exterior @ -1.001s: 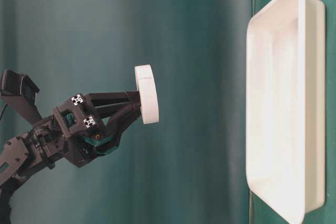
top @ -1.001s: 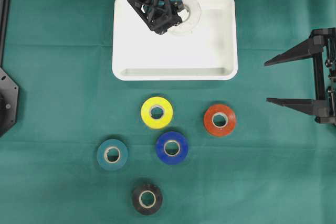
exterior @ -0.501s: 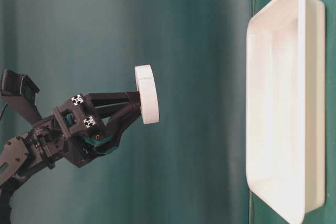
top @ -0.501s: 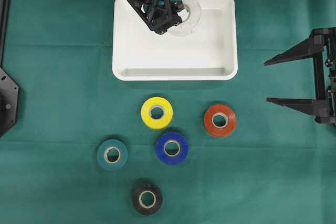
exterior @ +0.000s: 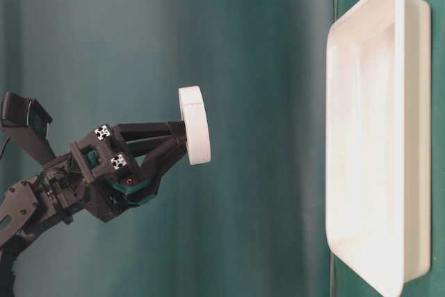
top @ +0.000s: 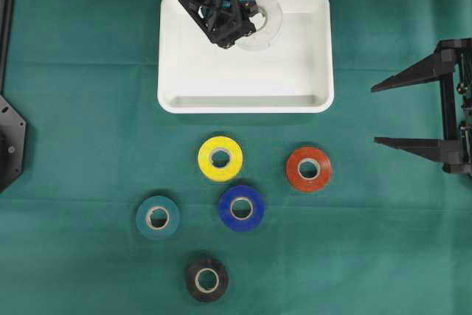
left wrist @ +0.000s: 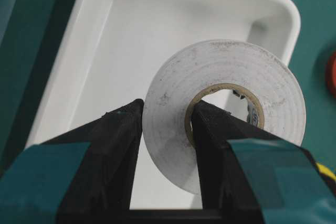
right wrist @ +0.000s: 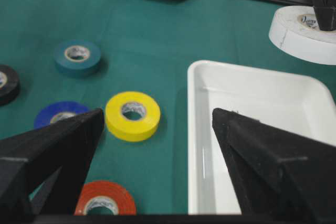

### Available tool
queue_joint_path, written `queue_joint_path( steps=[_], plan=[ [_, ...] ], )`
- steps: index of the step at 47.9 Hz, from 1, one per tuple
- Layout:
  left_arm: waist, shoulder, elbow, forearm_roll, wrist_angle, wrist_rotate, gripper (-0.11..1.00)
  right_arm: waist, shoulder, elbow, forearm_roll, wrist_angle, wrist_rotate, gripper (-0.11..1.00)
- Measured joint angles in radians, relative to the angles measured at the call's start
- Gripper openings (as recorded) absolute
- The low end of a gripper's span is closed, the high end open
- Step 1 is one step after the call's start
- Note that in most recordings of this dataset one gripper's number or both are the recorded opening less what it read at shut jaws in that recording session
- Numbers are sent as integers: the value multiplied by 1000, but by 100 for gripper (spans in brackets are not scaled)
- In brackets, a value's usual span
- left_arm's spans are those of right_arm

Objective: Pick up the tape from a random location and place it into the white case.
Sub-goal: 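Carry the white roll over the white tray and lower it inside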

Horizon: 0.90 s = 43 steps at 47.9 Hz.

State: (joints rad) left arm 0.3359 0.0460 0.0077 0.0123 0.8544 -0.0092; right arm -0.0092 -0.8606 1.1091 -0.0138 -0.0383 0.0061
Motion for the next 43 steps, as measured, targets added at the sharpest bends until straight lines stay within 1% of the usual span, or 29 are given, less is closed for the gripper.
queue_joint_path(
  steps=[17, 25, 35, 43],
  plan=[
    [3, 0, 40, 0, -17, -3, 25, 0, -2, -2, 0, 0, 0, 92],
    [20, 11, 106, 0, -86, -5, 25, 0, -2, -2, 0, 0, 0, 92],
    [49, 61, 193, -2, -186, -6, 25, 0, 0, -2, 0, -2, 0, 92],
    [66, 92, 221, -2, -247, -6, 25, 0, 3, -2, 0, 0, -2, 92]
  ],
)
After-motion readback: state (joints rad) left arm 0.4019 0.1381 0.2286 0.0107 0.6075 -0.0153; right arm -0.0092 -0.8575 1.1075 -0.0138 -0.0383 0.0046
